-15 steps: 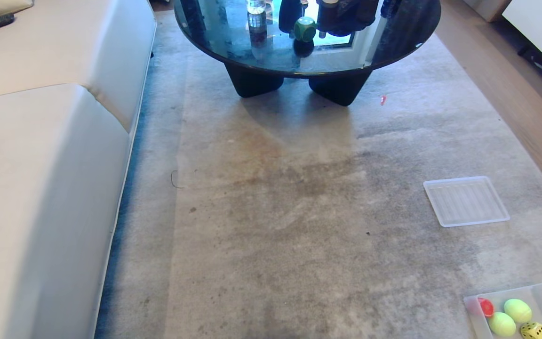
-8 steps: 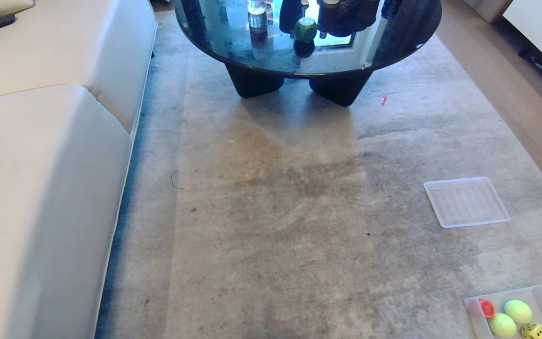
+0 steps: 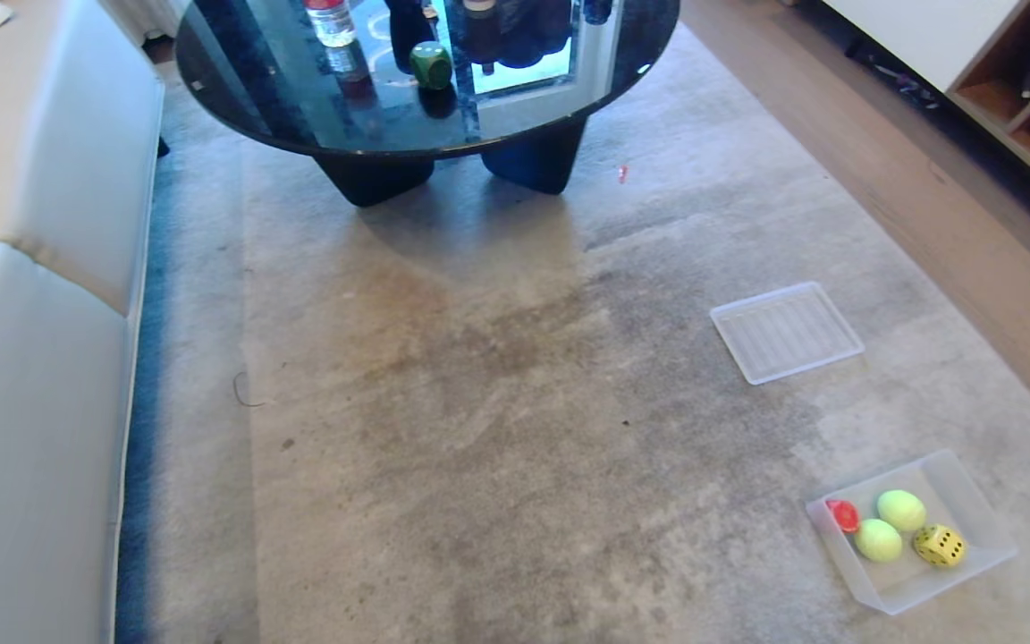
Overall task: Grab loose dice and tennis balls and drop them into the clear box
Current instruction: Put the toys in the box
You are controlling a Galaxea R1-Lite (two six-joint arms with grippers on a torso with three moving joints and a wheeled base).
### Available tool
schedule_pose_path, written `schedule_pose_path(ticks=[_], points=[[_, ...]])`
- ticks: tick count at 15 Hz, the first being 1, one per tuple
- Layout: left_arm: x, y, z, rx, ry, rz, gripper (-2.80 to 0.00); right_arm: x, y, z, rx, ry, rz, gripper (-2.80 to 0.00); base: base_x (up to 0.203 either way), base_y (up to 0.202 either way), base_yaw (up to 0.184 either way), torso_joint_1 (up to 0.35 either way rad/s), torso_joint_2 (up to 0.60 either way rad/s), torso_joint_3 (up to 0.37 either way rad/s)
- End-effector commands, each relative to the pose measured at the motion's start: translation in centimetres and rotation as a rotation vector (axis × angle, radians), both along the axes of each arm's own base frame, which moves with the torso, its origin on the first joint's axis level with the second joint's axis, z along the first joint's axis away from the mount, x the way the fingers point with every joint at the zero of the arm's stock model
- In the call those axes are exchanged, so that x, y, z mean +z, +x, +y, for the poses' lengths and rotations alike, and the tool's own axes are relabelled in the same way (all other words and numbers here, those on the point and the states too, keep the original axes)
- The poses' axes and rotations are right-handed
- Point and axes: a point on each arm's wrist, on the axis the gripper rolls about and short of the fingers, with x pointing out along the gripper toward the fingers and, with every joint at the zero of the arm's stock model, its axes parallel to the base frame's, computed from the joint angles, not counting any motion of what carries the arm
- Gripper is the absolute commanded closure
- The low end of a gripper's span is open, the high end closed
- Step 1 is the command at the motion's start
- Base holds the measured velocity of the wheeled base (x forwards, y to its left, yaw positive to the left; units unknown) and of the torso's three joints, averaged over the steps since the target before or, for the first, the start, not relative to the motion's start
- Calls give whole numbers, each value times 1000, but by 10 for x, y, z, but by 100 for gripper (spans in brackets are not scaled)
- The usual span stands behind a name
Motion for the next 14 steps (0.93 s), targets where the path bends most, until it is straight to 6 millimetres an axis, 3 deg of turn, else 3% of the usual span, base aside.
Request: schedule_pose_path(ticks=[1, 14], points=[[0, 0, 0, 0, -1, 0, 0, 0, 0, 0, 0, 0, 0, 0, 1, 7, -158, 4, -4, 0], [0, 0, 0, 2, -6, 0, 0, 0, 0, 0, 2, 0, -1, 0, 1, 9, -154, 2, 3, 2]])
